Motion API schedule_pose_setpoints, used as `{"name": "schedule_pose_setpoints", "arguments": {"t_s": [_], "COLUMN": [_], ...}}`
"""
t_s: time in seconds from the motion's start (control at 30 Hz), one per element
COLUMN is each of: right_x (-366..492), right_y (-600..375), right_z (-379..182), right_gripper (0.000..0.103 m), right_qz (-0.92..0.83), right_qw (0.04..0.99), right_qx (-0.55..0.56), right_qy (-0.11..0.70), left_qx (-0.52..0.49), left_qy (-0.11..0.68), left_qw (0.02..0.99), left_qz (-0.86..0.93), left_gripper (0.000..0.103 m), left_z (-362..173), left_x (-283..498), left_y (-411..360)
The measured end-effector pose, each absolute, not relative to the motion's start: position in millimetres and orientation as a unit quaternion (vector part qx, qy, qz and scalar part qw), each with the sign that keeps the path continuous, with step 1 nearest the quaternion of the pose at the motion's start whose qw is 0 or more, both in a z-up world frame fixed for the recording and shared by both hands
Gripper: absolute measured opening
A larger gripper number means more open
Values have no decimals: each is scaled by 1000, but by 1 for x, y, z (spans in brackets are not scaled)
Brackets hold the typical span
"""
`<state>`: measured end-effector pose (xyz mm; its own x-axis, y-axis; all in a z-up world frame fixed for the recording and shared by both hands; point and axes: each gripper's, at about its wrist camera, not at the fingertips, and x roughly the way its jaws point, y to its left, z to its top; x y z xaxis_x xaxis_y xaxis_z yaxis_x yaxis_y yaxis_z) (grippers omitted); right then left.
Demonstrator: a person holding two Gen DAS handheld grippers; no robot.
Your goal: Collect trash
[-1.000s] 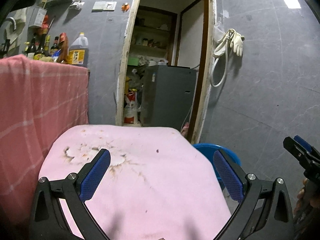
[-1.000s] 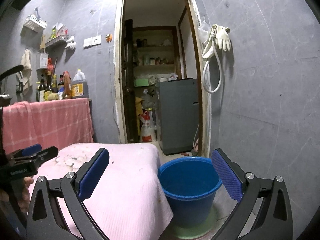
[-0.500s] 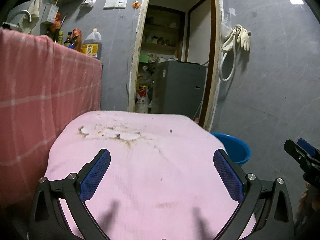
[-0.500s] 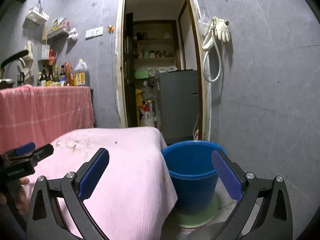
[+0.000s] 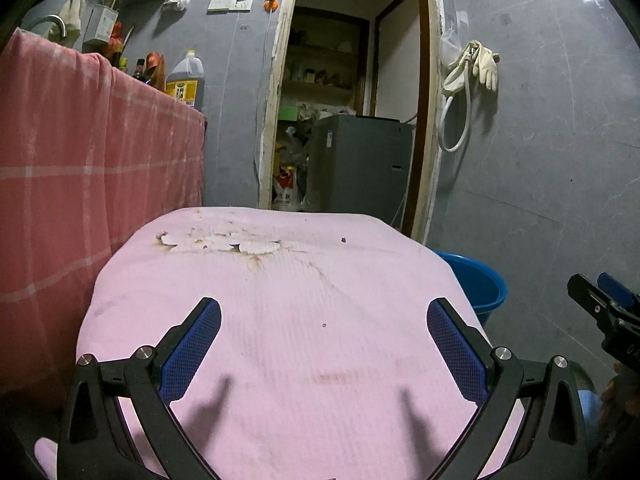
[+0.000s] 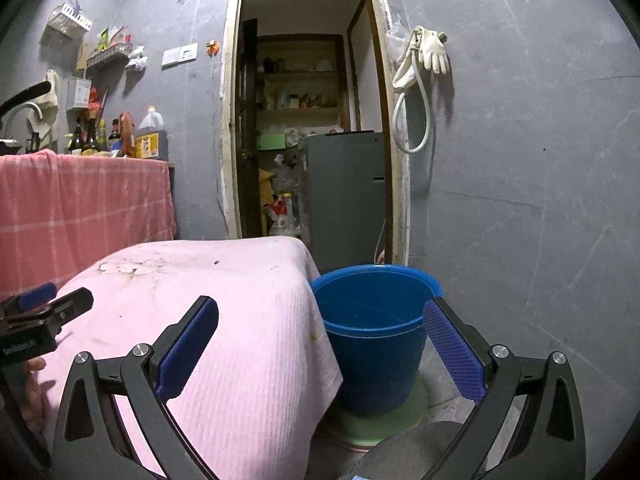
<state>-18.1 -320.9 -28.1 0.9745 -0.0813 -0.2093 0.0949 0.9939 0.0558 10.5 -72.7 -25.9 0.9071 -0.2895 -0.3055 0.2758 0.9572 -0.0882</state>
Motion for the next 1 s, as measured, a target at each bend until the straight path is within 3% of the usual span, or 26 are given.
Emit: {"name": "schedule_pose_setpoints", "arguments": {"t_s": [1.0], "right_x": [-20], "right_y": [-328], "right_z": [-30], "right_gripper": [103], "right_qz": [-40], "right_qw": [993], "right_qx": [49], "right_qy": [101], "left_qx": [-17], "left_qy": [162], "left_qw": [976], "left_qz": [-147], "left_gripper": [101], "left_z": [-30], "left_x": [12], "left_y": [-69]}}
